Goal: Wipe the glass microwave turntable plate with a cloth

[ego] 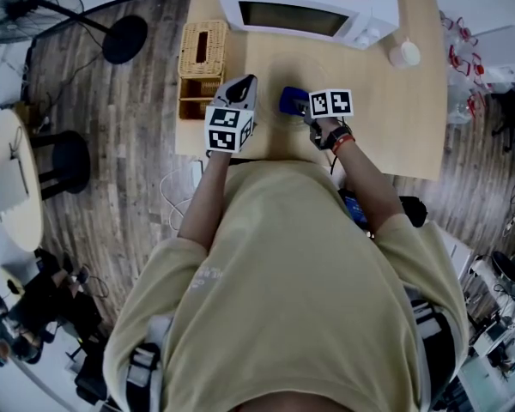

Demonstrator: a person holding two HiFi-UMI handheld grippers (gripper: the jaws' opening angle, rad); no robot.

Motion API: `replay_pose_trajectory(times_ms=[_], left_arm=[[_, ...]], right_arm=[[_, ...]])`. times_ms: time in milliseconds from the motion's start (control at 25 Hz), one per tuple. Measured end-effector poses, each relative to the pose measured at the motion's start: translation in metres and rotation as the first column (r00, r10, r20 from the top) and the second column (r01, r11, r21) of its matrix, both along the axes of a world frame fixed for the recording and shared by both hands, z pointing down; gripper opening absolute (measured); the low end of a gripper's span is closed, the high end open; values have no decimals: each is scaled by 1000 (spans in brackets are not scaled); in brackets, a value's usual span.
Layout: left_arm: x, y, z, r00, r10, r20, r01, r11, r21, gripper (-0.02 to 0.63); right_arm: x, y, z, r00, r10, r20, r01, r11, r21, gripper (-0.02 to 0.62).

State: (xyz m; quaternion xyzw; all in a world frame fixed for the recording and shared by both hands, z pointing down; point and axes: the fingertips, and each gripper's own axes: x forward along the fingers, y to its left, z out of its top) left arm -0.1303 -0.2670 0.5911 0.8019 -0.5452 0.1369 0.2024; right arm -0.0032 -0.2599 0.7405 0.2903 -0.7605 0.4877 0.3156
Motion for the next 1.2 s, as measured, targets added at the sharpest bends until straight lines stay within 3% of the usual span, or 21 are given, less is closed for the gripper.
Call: replay_pose_trajectory(times_ms=[1200], left_arm=[[20,-2,11,999,50,-5,-50,999,-19,20]], right_arm=[[107,0,-5,985,156,-69,-157,988,-3,115]])
